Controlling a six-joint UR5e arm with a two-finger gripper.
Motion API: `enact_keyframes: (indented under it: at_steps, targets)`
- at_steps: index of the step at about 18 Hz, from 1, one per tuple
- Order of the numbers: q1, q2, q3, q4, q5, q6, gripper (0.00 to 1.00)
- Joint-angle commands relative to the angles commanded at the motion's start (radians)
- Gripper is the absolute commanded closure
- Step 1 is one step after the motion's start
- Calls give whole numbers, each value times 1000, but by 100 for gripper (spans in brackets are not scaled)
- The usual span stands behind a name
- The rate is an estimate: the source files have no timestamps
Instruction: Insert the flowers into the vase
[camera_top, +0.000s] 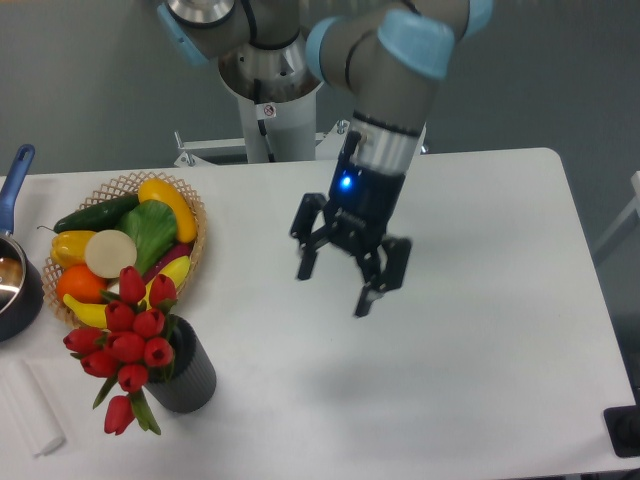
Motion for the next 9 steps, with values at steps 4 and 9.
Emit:
enact_keyframes:
  at_steps: [4, 9]
  targets:
    - [69, 70, 12, -207, 62, 231, 0]
    - [115, 114, 21, -350, 63, 373, 0]
